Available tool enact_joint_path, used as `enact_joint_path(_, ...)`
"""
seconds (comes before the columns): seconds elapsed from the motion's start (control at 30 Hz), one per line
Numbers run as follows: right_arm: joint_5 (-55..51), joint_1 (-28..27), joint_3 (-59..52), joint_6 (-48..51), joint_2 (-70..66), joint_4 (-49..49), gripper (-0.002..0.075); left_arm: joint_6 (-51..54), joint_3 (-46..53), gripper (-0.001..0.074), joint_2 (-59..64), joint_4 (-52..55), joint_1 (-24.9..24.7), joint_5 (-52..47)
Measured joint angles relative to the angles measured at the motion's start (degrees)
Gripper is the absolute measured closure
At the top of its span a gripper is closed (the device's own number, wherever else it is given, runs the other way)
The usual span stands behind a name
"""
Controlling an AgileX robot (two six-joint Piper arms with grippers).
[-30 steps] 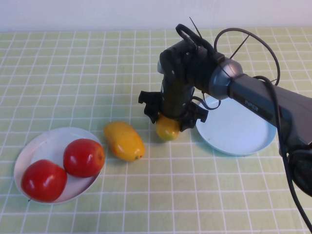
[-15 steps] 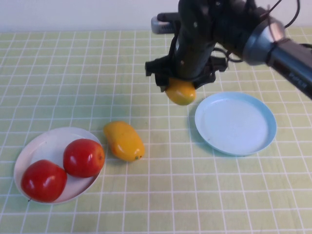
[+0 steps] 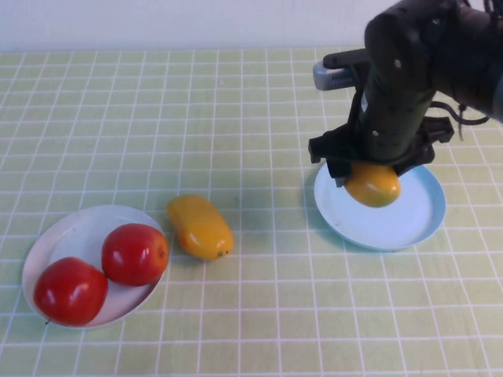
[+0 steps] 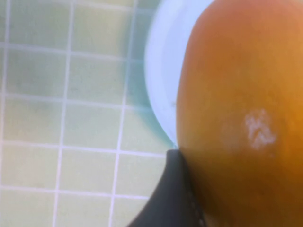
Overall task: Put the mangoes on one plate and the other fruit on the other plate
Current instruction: Put another type of fruit in the right plate
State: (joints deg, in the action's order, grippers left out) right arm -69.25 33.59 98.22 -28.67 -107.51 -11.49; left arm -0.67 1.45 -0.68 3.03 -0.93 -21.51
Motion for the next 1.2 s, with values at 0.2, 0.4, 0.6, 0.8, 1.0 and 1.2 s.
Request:
enact_joint_path(0.2, 6.48, -0.27, -7.61, 0.11, 4.04, 0.46, 0.0202, 0.00, 0.00, 0.0735, 0.00, 0.00, 0.00, 0.00)
enact_joint_path(0.4, 8.52, -0.65, -8.01, 0.24, -0.78, 0.89, 0.0202, 0.00, 0.00, 0.0735, 0.00, 0.00, 0.00, 0.00)
enact_joint_path(0.6, 10.50, -2.09, -8.13, 0.24, -5.12, 1.83, 0.0202, 0.00, 0.00, 0.0735, 0.00, 0.03, 0.00, 0.00)
enact_joint_path(0.8, 12.26, -2.22, -8.13, 0.24, -6.04, 2.58, 0.0202, 0.00, 0.00, 0.0735, 0.00, 0.03, 0.00, 0.00)
enact_joint_path(1.0, 12.26, -2.34, -8.13, 0.24, -6.13, 2.66, 0.0181, 0.00, 0.00, 0.0735, 0.00, 0.03, 0.00, 0.00)
enact_joint_path(1.2, 12.26, -2.60, -8.13, 0.24, -5.23, 2.35, 0.0171, 0.00, 0.00, 0.0735, 0.00, 0.03, 0.00, 0.00)
